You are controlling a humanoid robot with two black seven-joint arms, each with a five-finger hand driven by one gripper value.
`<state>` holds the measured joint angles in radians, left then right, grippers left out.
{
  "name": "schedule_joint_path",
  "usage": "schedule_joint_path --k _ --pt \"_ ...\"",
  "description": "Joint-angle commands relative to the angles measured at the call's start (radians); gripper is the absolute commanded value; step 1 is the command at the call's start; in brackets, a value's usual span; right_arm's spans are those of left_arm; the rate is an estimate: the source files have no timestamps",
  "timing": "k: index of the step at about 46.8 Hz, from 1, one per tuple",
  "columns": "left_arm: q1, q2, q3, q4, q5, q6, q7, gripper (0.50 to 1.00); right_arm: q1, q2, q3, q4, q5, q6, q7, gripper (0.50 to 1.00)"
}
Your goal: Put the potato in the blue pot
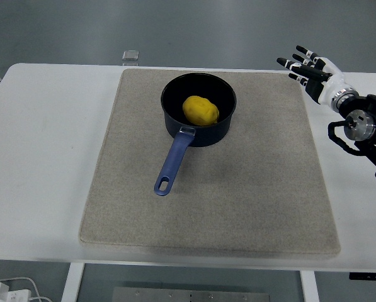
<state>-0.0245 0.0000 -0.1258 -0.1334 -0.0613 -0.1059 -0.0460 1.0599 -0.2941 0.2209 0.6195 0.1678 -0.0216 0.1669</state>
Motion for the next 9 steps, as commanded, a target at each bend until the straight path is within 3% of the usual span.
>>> schedule_joint_path --k 1,9 --pt "0.0 0.0 0.0 0.0 0.0 0.0 0.0 1.0 -0.004 0.0 0.003 0.0 0.001 0.0 -0.001 0.95" --pt "0.0 0.0 0.0 0.0 0.0 0.0 0.0 1.0 -0.001 0.0 0.014 0.002 0.001 -0.001 -0.001 0.95"
